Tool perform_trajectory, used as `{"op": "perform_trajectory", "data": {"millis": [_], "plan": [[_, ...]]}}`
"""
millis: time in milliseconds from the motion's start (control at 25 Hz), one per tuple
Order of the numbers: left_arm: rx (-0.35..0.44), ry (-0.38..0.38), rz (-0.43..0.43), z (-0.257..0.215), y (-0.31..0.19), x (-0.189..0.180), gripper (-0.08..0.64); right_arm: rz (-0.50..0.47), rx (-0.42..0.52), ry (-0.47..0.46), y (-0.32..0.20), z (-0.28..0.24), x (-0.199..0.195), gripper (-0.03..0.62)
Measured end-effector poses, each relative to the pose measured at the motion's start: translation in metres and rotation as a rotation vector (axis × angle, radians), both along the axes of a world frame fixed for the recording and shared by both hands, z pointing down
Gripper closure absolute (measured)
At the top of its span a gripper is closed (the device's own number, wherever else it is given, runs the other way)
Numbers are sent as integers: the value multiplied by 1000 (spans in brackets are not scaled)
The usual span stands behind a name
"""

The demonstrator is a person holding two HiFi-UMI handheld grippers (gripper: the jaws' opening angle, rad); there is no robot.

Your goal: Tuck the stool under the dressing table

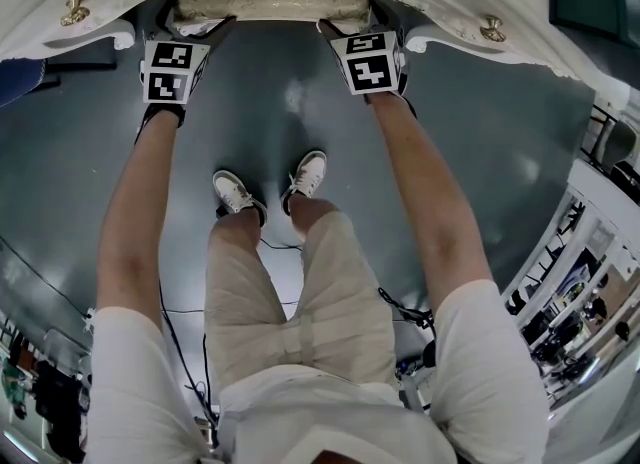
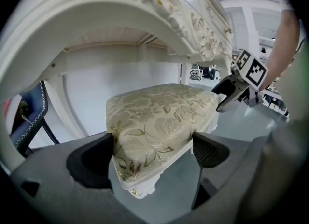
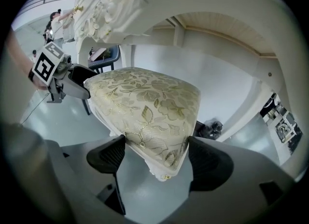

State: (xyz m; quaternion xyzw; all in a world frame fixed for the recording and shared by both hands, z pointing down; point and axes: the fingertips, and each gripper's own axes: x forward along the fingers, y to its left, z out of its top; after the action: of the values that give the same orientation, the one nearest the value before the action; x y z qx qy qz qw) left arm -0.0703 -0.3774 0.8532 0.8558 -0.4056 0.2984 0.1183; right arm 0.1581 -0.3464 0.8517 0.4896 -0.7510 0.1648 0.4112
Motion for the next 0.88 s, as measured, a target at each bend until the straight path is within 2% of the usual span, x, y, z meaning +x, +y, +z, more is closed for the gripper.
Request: {"op": "perform_trajectory", "data": {"millis": [80,240,400,520,600,680,880], "plan": [[-7,28,-3,-8,6,-1,44,38,5,4,7,-2,2,178],[-17,146,-102,-33,22,-12,46,100,2,-22,30,-15,6,195],[-18,196,-132,-68,51,-22,54,121,8,-32,59,-44,10,229],[5,194,-95,-105,71,-30,193,146,33,-52,74,-76,9,285],[34,208,-83,-134,84,-35,246,174,51,-61,87,-101,11,322],[53,235,-84,-166,94,-38,296,217,69,-72,101,-127,15,383],[55,320,-101,-245,113,-39,476,276,91,-125,132,-197,14,473]]}}
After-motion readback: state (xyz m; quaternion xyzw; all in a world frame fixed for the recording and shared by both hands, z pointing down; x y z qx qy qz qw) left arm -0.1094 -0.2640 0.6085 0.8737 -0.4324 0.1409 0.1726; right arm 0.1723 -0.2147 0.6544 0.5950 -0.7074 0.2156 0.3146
